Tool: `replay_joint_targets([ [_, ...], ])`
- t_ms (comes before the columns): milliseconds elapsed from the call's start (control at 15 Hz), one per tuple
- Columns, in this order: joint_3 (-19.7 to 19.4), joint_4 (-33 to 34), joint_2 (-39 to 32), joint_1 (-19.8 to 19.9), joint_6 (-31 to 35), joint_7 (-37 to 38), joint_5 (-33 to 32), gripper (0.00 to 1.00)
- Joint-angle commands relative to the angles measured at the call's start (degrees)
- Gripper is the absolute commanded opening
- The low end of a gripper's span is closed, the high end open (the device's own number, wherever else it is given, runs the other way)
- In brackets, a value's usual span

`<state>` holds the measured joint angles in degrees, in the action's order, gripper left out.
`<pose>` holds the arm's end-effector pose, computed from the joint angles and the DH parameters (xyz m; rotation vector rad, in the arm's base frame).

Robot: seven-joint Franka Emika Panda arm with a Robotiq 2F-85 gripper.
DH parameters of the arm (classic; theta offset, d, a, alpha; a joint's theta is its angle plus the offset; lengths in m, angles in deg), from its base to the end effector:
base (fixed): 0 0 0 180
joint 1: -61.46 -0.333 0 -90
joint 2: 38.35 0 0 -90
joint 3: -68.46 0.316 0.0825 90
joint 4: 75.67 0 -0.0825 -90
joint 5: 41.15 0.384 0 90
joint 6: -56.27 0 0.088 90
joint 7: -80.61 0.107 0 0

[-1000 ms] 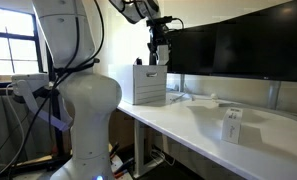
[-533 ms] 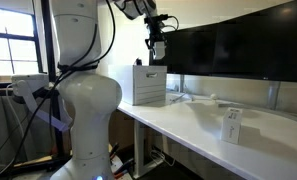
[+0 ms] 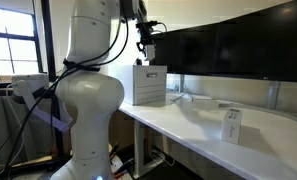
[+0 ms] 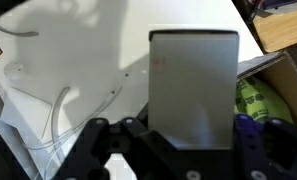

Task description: Pick up the three small boxes from the table and put them in the bigger box.

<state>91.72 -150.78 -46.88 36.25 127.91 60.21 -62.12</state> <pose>0.4213 0.3747 0.6468 2.3696 1.4896 -0.1690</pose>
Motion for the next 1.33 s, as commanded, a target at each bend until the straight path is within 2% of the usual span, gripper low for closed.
replay_joint_targets([
  [0,0.78,8.06,-5.7,-3.69,-3.87,1.15,-3.41,0.31],
  [800,-2.29,23.45,-17.13,-12.2,-4.33,-0.73,-1.02,0.31],
  [867,-2.81,24.34,-17.95,-12.84,-4.42,-0.52,-0.94,0.81],
  [933,-3.39,25.29,-18.69,-13.43,-4.53,-0.5,-0.84,0.82],
  [1133,-5.24,28.19,-20.23,-14.77,-5.25,-0.65,-0.74,0.99],
  [1267,-6.54,29.86,-20.64,-15.03,-5.97,-0.78,-0.66,1.0],
])
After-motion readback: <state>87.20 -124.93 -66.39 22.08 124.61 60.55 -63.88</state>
